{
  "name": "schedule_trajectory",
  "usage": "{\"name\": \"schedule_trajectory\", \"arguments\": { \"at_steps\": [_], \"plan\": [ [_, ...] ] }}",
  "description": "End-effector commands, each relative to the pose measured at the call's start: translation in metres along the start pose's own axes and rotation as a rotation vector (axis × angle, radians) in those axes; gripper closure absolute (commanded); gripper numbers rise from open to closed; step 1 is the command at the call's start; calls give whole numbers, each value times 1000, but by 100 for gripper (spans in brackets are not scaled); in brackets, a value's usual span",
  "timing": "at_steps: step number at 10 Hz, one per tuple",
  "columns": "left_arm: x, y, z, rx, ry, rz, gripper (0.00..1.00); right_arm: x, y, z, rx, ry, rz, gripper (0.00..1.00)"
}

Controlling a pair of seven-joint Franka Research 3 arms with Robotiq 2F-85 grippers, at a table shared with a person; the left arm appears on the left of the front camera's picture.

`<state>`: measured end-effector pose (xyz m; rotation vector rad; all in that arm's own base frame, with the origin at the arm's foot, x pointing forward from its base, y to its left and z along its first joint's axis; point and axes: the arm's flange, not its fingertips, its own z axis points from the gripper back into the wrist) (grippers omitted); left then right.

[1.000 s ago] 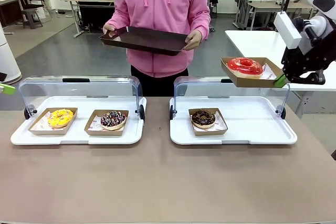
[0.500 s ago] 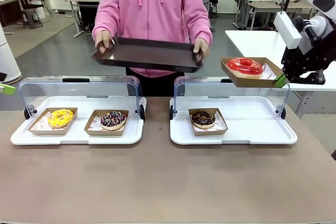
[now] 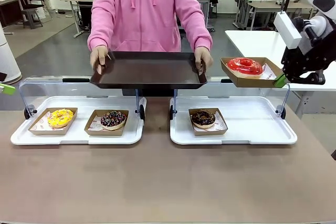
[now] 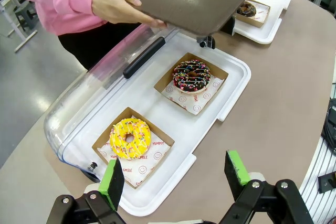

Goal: Provide the desired donut to the person.
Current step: Place the picked Paper togo box onto the Handle tray extended by the person.

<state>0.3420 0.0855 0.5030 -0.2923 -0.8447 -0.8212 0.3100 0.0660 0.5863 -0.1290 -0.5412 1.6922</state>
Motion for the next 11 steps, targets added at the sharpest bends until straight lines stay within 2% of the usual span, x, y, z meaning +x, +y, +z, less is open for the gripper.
{"name": "schedule_trajectory", "arguments": {
  "at_steps": [1, 5, 6, 7, 9, 11],
  "plan": [
    [-2, 1, 0, -8, -9, -11, 0, -1, 3, -2, 4, 26, -5, 100],
    [-2, 1, 0, -8, -9, -11, 0, -1, 3, -2, 4, 26, -5, 100],
    [-2, 1, 0, -8, -9, -11, 0, 0, 0, 0, 0, 0, 0, 99],
    [-2, 1, 0, -8, -9, -11, 0, 29, -34, -2, 20, 45, -19, 99],
    [-2, 1, 0, -8, -9, -11, 0, 88, -91, -18, 78, 57, -20, 99],
    [-2, 1, 0, -8, -9, -11, 0, 137, -134, -56, 69, 160, -105, 99]
  ]
}}
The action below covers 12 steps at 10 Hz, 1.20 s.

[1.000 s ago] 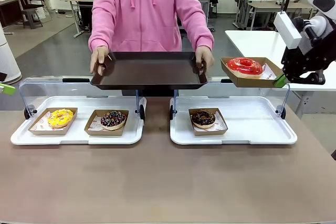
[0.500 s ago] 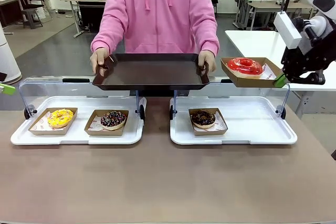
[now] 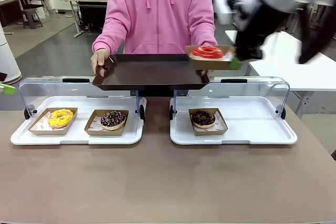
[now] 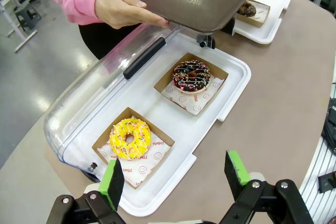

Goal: Provide the desired donut to the person.
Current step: Place the picked Paper togo box onto the Handle tray extended by the person.

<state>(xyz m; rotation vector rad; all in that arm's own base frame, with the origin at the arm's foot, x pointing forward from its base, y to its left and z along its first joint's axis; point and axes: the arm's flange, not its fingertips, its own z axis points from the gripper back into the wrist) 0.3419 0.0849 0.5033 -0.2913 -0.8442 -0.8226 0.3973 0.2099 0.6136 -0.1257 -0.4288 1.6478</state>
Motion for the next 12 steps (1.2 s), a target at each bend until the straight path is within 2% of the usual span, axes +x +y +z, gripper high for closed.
{"name": "schedule_trajectory", "arguments": {
  "at_steps": [1, 2, 4, 6, 7, 10, 12],
  "plan": [
    [-3, 2, 0, -9, -10, -10, 0, 32, -44, -21, -28, 106, -80, 99],
    [-3, 2, 0, -9, -10, -10, 0, 45, -57, -39, -65, 115, -101, 99],
    [-3, 2, 0, -9, -10, -10, 0, 59, -75, -78, -27, 129, -78, 99],
    [-3, 2, 0, -9, -10, -10, 0, 53, -87, -112, -36, 100, -74, 99],
    [-3, 2, 0, -9, -10, -10, 0, 50, -87, -126, -3, 76, -66, 99],
    [-3, 2, 0, -9, -10, -10, 0, 43, -88, -134, -42, 63, -53, 99],
    [-3, 2, 0, -9, -10, -10, 0, 40, -88, -138, -33, 7, -44, 99]
  ]
}}
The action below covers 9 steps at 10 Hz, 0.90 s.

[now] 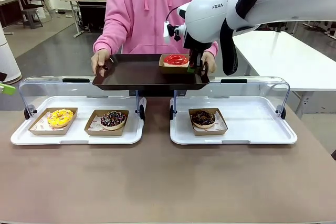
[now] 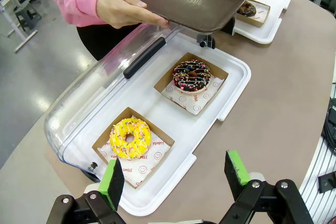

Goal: Provide the desired donut to the person.
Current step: Place the picked Paper togo box onto the Handle tray extended by the person.

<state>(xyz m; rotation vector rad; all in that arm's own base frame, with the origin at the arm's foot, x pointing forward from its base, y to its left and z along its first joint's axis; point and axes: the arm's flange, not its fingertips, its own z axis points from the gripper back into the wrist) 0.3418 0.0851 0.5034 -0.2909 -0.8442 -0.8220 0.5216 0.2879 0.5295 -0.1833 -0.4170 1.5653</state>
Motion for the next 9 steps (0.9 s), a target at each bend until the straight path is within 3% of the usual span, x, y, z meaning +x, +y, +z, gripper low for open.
{"name": "schedule_trajectory", "arguments": {
  "at_steps": [1, 2, 3, 4, 5, 9],
  "plan": [
    [-3, 2, 0, -9, -10, -10, 0, -7, 3, -2, 12, -55, 12, 39],
    [-3, 2, 0, -9, -10, -10, 0, -8, 3, 2, 21, -76, 12, 39],
    [-3, 2, 0, -9, -10, -10, 0, -10, 1, 5, 18, -77, 7, 0],
    [-3, 2, 0, -9, -10, -10, 0, -11, 1, 9, 49, -100, 4, 35],
    [-3, 2, 0, -9, -10, -10, 0, -10, 0, 12, 77, -102, 8, 0],
    [-3, 2, 0, -9, -10, -10, 0, -12, 1, 19, 131, -134, 18, 0]
  ]
}}
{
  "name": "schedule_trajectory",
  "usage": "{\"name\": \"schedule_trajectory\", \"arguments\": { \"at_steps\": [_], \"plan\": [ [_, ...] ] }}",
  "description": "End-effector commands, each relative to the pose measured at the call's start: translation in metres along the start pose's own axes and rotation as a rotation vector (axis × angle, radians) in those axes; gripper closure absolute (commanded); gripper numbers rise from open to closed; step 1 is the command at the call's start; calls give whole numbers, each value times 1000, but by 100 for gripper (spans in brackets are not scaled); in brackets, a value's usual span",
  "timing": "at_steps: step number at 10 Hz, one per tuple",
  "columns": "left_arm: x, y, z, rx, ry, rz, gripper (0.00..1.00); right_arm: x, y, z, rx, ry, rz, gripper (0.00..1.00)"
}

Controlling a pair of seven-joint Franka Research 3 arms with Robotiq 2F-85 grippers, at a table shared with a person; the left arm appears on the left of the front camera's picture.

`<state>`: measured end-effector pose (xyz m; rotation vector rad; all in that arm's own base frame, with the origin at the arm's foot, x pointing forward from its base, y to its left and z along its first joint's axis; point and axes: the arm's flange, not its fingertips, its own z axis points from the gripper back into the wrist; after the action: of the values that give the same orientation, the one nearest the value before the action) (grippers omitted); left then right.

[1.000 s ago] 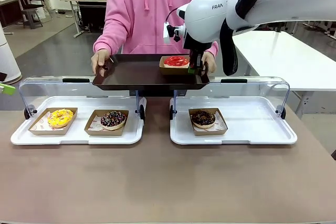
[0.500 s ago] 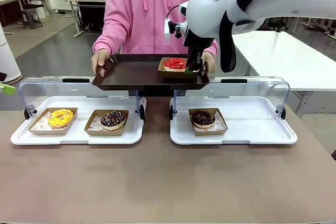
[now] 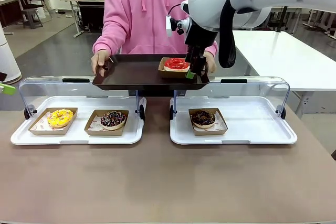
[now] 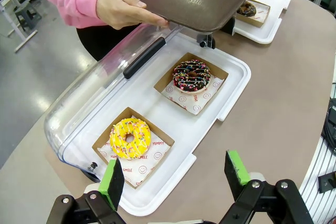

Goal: Provide the desired donut to the person.
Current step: Place the picked Paper togo box onto the Handle tray extended by the person, then pick up and lift the Paper togo box containing the Donut pointed at by the person.

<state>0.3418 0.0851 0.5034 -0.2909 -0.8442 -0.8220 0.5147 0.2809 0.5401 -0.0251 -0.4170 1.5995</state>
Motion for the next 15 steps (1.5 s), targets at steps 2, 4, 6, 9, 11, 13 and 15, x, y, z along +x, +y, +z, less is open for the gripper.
{"name": "schedule_trajectory", "arguments": {
  "at_steps": [2, 4, 6, 9, 11, 13, 15],
  "plan": [
    [-3, 2, 0, -9, -10, -10, 0, -7, 2, 11, 48, -42, 18, 0],
    [-3, 2, 0, -9, -10, -10, 0, -6, 3, 11, 57, -45, 11, 0],
    [-3, 2, 0, -9, -10, -10, 0, -3, 4, 8, 33, -15, 4, 0],
    [-3, 2, 0, -9, -10, -10, 0, -3, 4, 8, 33, -15, 4, 0],
    [-3, 2, 0, -9, -10, -10, 0, -3, 4, 8, 33, -15, 4, 0],
    [-3, 2, 0, -9, -10, -10, 0, -3, 4, 8, 33, -15, 4, 0],
    [-3, 2, 0, -9, -10, -10, 0, -3, 4, 8, 33, -15, 4, 0]
  ]
}}
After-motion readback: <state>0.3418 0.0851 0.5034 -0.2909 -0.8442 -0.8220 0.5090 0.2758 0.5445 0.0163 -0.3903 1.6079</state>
